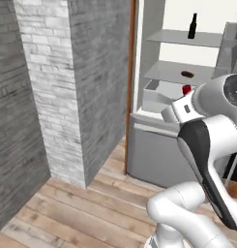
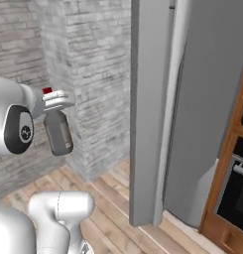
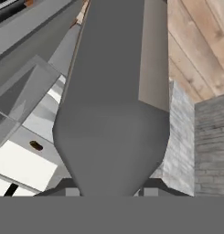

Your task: Place the beer and liquor on the top shelf of the fridge to keep them out of children's reach, and place the sweet potato on lower shelves for easy access.

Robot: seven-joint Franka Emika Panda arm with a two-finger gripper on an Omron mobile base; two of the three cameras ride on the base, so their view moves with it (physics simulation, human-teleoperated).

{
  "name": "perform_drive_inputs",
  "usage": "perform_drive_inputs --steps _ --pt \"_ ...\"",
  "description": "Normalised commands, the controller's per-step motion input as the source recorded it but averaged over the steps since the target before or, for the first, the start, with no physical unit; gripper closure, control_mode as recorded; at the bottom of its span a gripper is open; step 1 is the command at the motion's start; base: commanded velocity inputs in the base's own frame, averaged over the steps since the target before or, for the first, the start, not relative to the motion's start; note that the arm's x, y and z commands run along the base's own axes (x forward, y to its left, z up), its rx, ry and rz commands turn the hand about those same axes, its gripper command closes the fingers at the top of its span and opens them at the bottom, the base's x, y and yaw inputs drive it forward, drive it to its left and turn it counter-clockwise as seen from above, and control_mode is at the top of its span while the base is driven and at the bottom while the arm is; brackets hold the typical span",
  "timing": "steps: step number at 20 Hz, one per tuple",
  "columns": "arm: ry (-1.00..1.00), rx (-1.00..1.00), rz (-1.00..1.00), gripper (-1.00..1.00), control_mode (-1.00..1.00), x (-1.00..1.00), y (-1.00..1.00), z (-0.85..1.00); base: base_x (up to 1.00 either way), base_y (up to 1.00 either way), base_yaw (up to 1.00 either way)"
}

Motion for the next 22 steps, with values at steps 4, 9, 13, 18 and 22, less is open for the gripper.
perform_drive_inputs --steps 4,9,13,18,22 --pt "0.00 0.00 0.00 1.00 1.00 0.00 0.00 0.00 -0.01 0.56 -0.39" --pt "0.00 0.00 0.00 1.00 1.00 0.00 0.00 0.00 0.00 0.48 -0.45" --pt "0.00 0.00 0.00 1.00 1.00 0.00 0.00 0.00 0.00 0.44 -0.49" --pt "0.00 0.00 0.00 1.00 1.00 0.00 0.00 0.00 0.03 0.55 -0.48" --pt "0.00 0.00 0.00 1.00 1.00 0.00 0.00 0.00 0.06 0.84 -0.36"
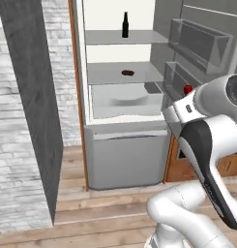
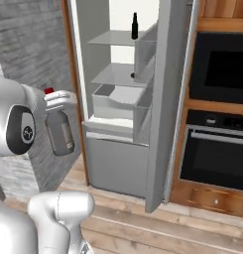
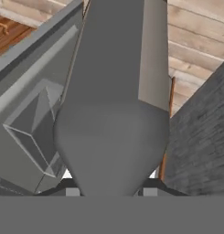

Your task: Place the beer and liquor on the top shelf of the fridge to keep them out of children's reach, and place the sweet potato on lower shelves for easy access.

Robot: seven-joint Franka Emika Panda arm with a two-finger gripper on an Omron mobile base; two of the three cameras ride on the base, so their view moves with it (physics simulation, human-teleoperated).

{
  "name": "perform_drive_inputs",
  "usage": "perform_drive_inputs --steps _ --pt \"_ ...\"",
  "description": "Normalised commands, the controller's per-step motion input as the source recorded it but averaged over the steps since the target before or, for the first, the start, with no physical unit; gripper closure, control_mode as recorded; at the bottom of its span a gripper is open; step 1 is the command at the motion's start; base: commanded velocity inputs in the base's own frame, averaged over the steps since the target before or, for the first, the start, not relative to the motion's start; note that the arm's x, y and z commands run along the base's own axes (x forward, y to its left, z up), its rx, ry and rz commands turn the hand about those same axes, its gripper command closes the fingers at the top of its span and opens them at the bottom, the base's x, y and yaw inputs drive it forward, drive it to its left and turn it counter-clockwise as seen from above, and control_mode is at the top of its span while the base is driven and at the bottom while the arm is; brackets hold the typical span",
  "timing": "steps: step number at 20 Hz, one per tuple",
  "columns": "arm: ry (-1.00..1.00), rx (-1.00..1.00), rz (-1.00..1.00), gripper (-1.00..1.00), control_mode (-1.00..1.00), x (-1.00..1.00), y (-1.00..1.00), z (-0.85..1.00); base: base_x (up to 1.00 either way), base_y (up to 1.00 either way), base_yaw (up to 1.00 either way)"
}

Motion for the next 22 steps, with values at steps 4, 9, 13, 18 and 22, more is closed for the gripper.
perform_drive_inputs --steps 4,9,13,18,22 --pt "0.00 0.00 0.00 1.00 1.00 0.00 0.00 0.00 0.19 0.85 -0.27" --pt "0.00 0.00 0.00 1.00 1.00 0.00 0.00 0.00 0.54 0.28 -0.22" --pt "0.00 0.00 0.00 1.00 1.00 0.00 0.00 0.00 0.70 0.00 -0.20" --pt "0.00 0.00 0.00 1.00 1.00 0.00 0.00 0.00 0.73 0.00 -0.20" --pt "0.00 0.00 0.00 1.00 1.00 0.00 0.00 0.00 0.71 0.00 -0.19"
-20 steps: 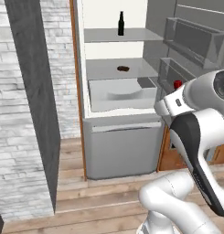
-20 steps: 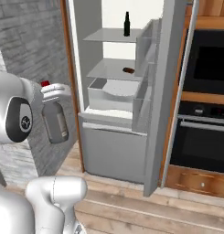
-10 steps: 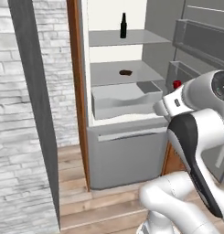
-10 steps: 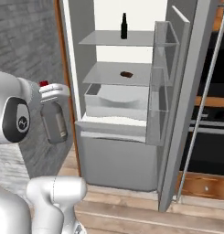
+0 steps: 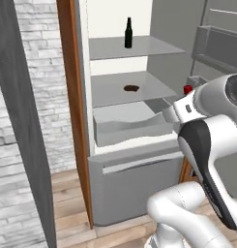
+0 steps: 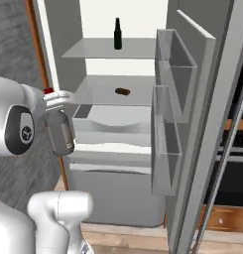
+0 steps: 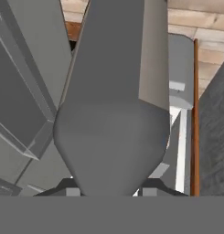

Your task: Place the beer and liquor on the top shelf of the fridge to keep them out of children's reach, and place the sweet potato on lower shelves for easy access.

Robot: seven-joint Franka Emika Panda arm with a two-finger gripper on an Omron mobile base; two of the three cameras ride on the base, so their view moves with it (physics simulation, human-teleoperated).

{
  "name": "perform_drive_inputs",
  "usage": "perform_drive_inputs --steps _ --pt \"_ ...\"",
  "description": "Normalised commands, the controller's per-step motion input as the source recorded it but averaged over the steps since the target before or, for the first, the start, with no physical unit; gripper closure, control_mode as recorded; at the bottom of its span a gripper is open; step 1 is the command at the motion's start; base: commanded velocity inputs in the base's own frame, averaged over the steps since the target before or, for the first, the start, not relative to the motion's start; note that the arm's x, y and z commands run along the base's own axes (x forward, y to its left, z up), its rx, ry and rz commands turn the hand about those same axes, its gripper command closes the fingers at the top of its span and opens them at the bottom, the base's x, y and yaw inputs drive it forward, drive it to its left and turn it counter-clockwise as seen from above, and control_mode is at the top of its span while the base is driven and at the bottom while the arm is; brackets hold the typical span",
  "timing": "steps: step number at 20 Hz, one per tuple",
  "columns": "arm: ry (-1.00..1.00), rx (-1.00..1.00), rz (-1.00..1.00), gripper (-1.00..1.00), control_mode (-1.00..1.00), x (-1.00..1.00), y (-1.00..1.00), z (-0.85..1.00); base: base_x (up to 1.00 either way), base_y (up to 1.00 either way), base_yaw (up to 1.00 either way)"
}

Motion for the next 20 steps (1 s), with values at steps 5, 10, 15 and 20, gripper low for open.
perform_drive_inputs --steps 5,10,15,20 --pt "0.00 0.00 0.00 1.00 1.00 0.00 0.00 0.00 0.70 0.00 -0.18" --pt "0.00 0.00 0.00 1.00 1.00 0.00 0.00 0.00 0.69 0.00 -0.18" --pt "0.00 0.00 0.00 1.00 1.00 0.00 0.00 0.00 0.66 0.00 -0.18" --pt "0.00 0.00 0.00 1.00 1.00 0.00 0.00 0.00 0.53 -0.02 -0.14"
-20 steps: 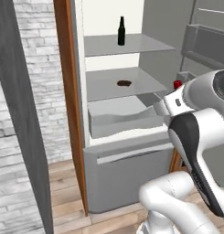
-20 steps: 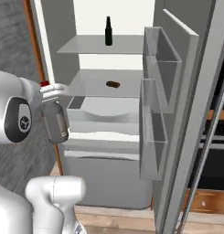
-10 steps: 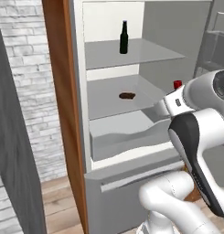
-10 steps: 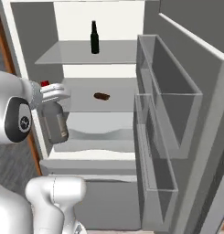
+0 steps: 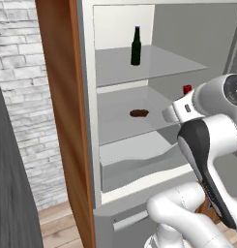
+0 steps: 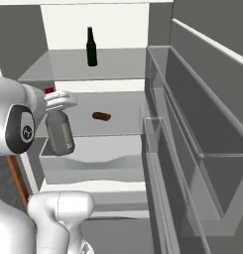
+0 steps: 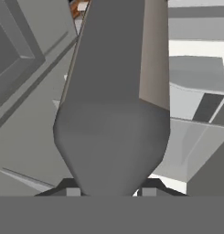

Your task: Place the beer and liquor on the top shelf of the fridge to keep them out of children's reach, and place the sweet potato on lower shelves for easy access.

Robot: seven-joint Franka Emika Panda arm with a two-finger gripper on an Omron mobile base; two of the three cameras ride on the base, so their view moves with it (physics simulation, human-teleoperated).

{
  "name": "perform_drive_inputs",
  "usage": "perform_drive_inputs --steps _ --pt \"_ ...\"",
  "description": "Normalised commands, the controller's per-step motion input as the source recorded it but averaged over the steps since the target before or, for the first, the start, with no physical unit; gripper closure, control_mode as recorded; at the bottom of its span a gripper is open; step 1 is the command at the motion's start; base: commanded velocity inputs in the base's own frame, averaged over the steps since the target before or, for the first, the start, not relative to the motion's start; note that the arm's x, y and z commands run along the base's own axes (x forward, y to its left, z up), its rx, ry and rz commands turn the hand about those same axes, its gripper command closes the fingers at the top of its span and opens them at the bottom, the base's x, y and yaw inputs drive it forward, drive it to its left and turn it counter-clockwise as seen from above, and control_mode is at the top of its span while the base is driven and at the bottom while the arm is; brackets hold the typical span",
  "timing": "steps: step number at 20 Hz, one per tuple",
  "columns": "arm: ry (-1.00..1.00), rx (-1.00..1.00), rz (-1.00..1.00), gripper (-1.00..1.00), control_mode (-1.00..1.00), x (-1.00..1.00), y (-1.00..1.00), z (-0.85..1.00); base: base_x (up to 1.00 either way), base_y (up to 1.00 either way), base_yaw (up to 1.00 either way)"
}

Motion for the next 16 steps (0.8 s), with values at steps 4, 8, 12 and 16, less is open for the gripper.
perform_drive_inputs --steps 4,8,12,16 --pt "-0.10 0.03 -0.06 1.00 -1.00 0.23 -0.23 0.03 0.11 -0.03 -0.03" --pt "-0.12 0.16 0.00 1.00 -1.00 0.14 -0.53 0.20 0.00 0.00 0.00" --pt "-0.18 0.17 0.00 1.00 -1.00 0.09 -0.28 0.32 0.00 0.00 0.00" --pt "-0.20 0.04 0.00 1.00 -1.00 0.27 0.00 0.50 0.00 0.00 0.00"
